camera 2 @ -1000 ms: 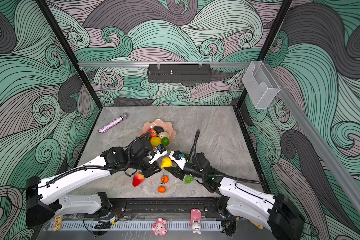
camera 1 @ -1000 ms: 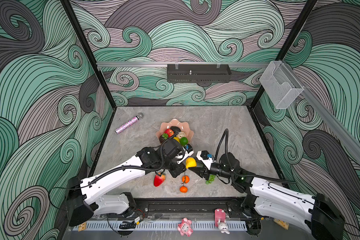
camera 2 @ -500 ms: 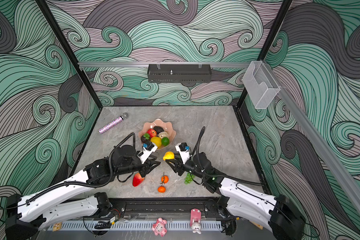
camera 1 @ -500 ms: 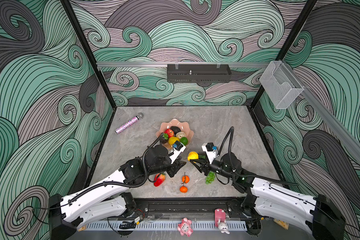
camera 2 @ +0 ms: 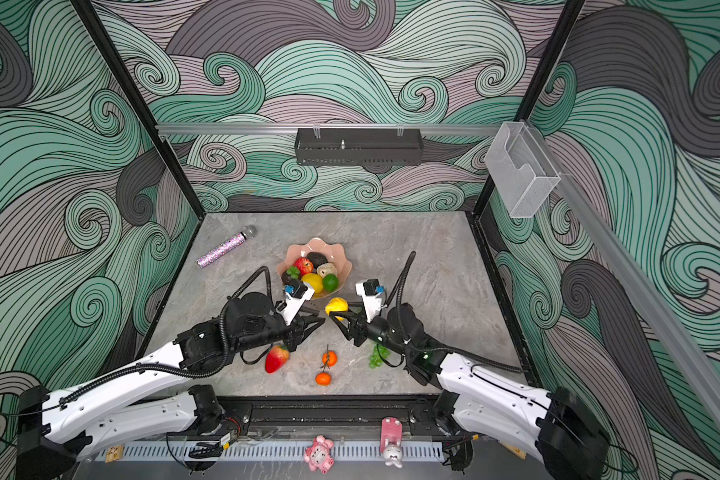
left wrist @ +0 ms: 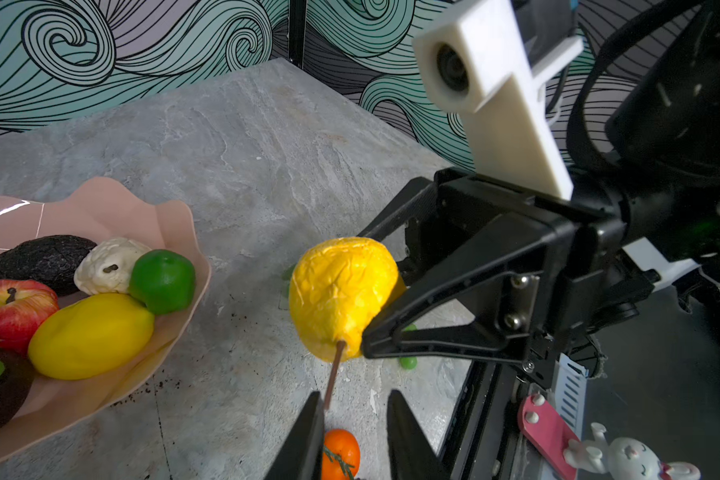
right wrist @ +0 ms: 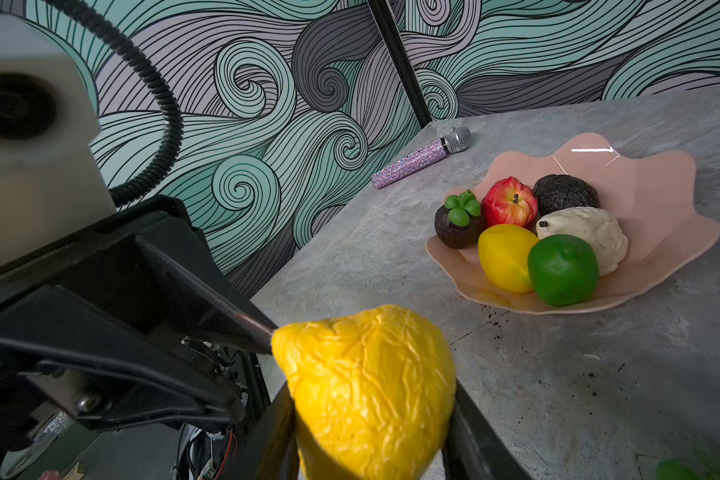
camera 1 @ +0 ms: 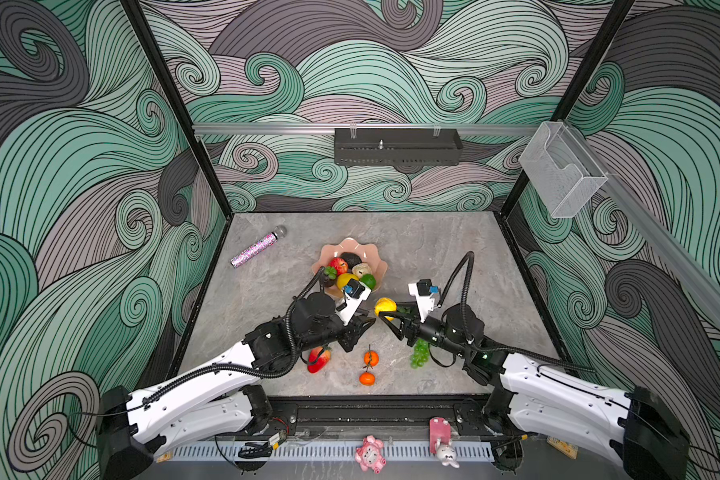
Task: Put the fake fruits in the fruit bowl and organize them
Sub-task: 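Hold the pear with both grippers and adjust the left grip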
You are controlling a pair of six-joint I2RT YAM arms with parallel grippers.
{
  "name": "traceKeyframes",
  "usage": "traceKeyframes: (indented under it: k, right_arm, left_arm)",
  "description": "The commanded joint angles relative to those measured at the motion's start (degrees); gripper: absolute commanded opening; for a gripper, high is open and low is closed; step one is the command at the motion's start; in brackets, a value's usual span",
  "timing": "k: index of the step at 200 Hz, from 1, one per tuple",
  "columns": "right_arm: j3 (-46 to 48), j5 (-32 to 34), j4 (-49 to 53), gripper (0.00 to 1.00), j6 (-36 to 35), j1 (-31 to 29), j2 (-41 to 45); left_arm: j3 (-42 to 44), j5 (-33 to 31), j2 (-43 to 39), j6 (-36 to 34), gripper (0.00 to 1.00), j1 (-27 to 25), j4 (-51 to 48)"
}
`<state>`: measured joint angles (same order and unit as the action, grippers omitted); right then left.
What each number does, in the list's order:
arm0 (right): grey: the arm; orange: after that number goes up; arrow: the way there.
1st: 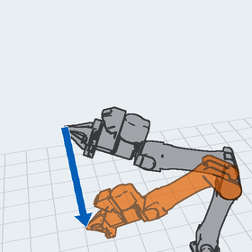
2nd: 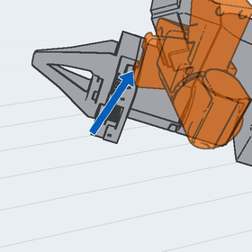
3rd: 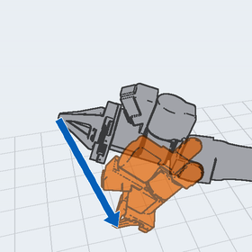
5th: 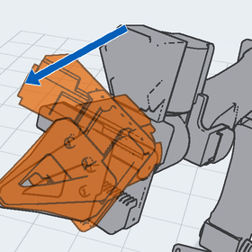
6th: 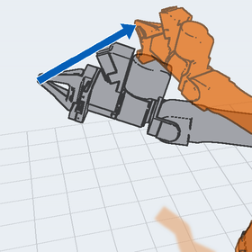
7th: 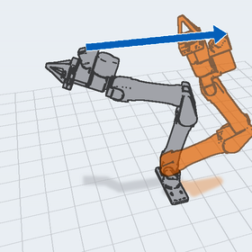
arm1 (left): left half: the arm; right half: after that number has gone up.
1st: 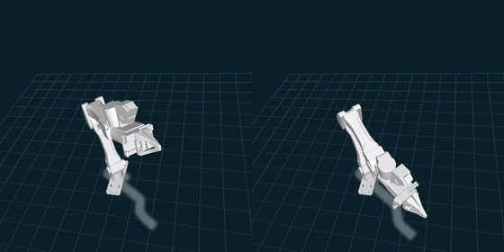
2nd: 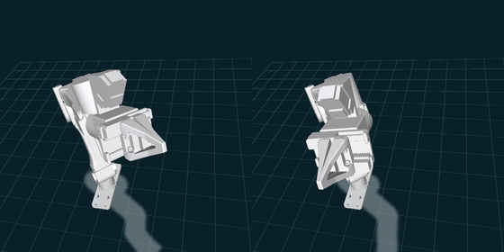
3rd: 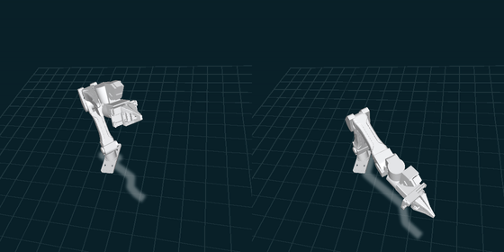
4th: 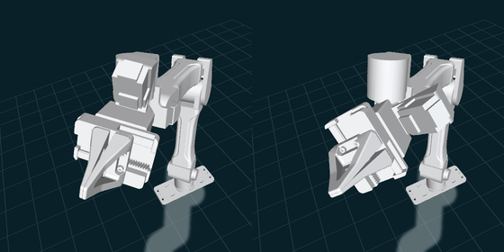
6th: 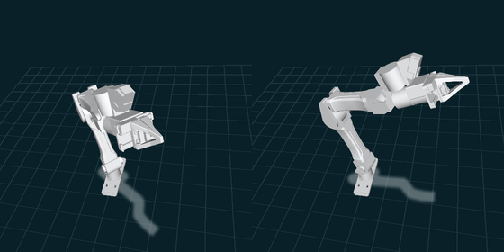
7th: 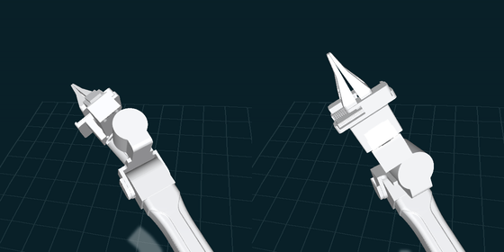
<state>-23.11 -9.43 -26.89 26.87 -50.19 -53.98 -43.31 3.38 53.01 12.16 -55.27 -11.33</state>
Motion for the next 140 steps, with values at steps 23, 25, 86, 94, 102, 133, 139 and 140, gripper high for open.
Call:
traceKeyframes:
  k: [23, 25, 86, 94, 102, 133, 139, 140]
  right_arm:
    - [-0.42, 0.20, -2.33, 0.45, 0.57, -0.23, 0.05]
    - [-0.37, 0.18, -2.36, 0.44, 0.58, -0.23, 0.09]
    - [-0.27, -0.23, -2.02, 0.44, 0.52, -0.19, 1.04]
    - [-0.27, -0.32, -1.93, 0.44, 0.47, -0.21, 1.07]
    - [-0.27, -0.32, -1.93, 0.44, 0.54, -0.25, 1.01]
    - [0.00, -0.16, -2.23, 0.44, 0.88, -0.25, 0.97]
    - [0.01, -0.21, -2.36, 0.44, 0.84, -0.25, 0.89]
    - [0.00, -0.27, -2.37, 0.44, 0.82, -0.21, 0.89]
  left_arm:
    - [-0.04, -0.92, -1.85, 2.00, 0.33, 0.52, 2.25]
    - [-0.03, -0.92, -1.92, 2.08, 0.33, 0.58, 2.40]
    - [-0.28, 0.66, -0.44, 3.65, 0.23, 0.95, 4.87]
    - [-0.35, 0.75, -0.29, 3.66, 0.20, 0.95, 4.87]
    - [-0.41, 0.75, -0.15, 3.72, 0.16, 1.02, 4.80]
    - [-0.37, 0.76, -0.20, 3.88, 0.05, 1.14, 4.85]
    - [-0.37, 0.75, -0.19, 3.87, 0.04, 1.12, 4.74]
    - [-0.37, 0.75, -0.15, 3.85, 0.03, 1.12, 4.78]
